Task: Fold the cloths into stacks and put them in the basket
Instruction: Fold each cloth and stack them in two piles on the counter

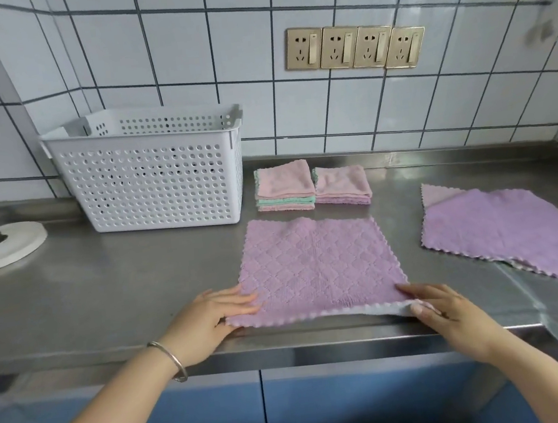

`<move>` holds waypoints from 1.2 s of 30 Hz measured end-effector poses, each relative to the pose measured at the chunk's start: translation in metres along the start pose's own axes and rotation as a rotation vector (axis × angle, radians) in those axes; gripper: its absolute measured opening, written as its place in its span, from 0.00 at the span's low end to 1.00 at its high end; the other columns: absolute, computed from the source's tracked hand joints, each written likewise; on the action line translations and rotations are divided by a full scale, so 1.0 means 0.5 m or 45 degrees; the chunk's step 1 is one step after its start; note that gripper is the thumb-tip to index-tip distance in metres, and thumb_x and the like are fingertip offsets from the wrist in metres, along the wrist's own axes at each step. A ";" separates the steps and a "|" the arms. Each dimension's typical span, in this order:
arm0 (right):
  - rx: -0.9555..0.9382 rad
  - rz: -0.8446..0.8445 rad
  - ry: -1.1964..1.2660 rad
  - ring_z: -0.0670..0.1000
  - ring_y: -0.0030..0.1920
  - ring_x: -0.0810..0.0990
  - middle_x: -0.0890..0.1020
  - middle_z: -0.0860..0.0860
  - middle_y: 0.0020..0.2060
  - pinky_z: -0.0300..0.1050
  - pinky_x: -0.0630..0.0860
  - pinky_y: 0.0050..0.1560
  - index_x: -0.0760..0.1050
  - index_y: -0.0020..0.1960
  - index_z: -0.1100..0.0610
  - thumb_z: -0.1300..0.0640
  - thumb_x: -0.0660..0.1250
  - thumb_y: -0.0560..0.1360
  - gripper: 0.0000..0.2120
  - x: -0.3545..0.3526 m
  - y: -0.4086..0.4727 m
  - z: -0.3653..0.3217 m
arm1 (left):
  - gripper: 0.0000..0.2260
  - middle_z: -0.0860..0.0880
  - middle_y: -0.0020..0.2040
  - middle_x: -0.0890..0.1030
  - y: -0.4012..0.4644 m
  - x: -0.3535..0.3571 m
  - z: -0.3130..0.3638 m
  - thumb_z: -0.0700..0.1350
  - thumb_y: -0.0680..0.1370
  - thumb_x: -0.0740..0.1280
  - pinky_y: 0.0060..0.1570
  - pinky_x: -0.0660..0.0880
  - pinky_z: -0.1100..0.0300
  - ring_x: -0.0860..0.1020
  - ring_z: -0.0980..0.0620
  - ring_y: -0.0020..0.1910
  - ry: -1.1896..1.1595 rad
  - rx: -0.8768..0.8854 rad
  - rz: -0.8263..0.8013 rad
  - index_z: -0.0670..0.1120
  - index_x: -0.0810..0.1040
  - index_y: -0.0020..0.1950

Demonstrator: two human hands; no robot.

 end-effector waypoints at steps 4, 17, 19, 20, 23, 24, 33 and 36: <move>0.094 -0.045 0.168 0.38 0.61 0.70 0.73 0.32 0.54 0.23 0.62 0.57 0.74 0.50 0.37 0.26 0.58 0.66 0.21 -0.028 -0.025 -0.014 | 0.26 0.80 0.53 0.67 -0.038 -0.003 0.028 0.70 0.72 0.50 0.71 0.55 0.68 0.62 0.72 0.67 0.092 0.024 -0.065 0.63 0.76 0.60; 0.484 0.092 0.519 0.52 0.37 0.71 0.75 0.53 0.35 0.44 0.65 0.41 0.76 0.45 0.68 0.55 0.64 0.77 0.14 -0.076 0.174 0.052 | 0.23 0.40 0.42 0.82 0.138 -0.035 -0.073 0.59 0.67 0.64 0.49 0.74 0.50 0.79 0.43 0.41 -0.858 -0.658 0.270 0.39 0.79 0.45; 0.563 0.161 0.518 0.51 0.38 0.71 0.76 0.54 0.36 0.43 0.64 0.40 0.78 0.46 0.67 0.56 0.64 0.77 0.13 -0.056 0.219 0.061 | 0.18 0.42 0.44 0.80 0.174 -0.025 -0.083 0.56 0.71 0.62 0.52 0.73 0.51 0.78 0.45 0.44 -0.751 -0.758 0.301 0.42 0.79 0.47; 0.600 0.189 0.493 0.53 0.40 0.73 0.78 0.56 0.38 0.44 0.66 0.41 0.79 0.49 0.67 0.56 0.64 0.77 0.13 -0.047 0.237 0.064 | 0.15 0.41 0.46 0.80 0.188 -0.023 -0.087 0.52 0.75 0.61 0.52 0.72 0.52 0.78 0.45 0.47 -0.646 -0.812 0.301 0.42 0.78 0.49; 0.690 0.244 0.318 0.59 0.54 0.78 0.82 0.60 0.52 0.44 0.69 0.49 0.79 0.55 0.62 0.55 0.63 0.77 0.13 -0.031 0.270 0.067 | 0.16 0.38 0.56 0.79 0.212 -0.023 -0.102 0.49 0.79 0.58 0.56 0.71 0.54 0.76 0.39 0.57 -0.395 -0.969 0.303 0.39 0.77 0.56; 0.701 0.264 0.267 0.60 0.57 0.77 0.81 0.60 0.55 0.44 0.70 0.51 0.79 0.56 0.62 0.55 0.62 0.77 0.13 -0.028 0.275 0.066 | 0.17 0.37 0.57 0.79 0.213 -0.024 -0.101 0.49 0.79 0.58 0.57 0.71 0.54 0.76 0.38 0.58 -0.375 -0.997 0.299 0.39 0.76 0.57; 0.744 0.431 0.198 0.61 0.55 0.78 0.82 0.62 0.53 0.45 0.69 0.47 0.78 0.52 0.62 0.53 0.64 0.76 0.13 -0.016 0.267 0.059 | 0.14 0.36 0.56 0.79 0.218 -0.035 -0.079 0.45 0.79 0.56 0.52 0.72 0.55 0.76 0.39 0.57 -0.030 -0.981 0.325 0.36 0.76 0.53; 0.741 0.469 0.477 0.59 0.58 0.76 0.78 0.59 0.59 0.45 0.67 0.51 0.70 0.63 0.60 0.48 0.62 0.77 0.20 -0.020 0.256 0.064 | 0.14 0.37 0.57 0.79 0.215 -0.045 -0.062 0.43 0.79 0.56 0.52 0.72 0.54 0.76 0.39 0.57 0.049 -0.944 0.342 0.36 0.75 0.54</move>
Point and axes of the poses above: each hand's wrist, its own y-axis towards the middle knuckle, its own x-axis out of the palm, z = x × y, the point moved 7 cm from there along y, towards the middle knuckle
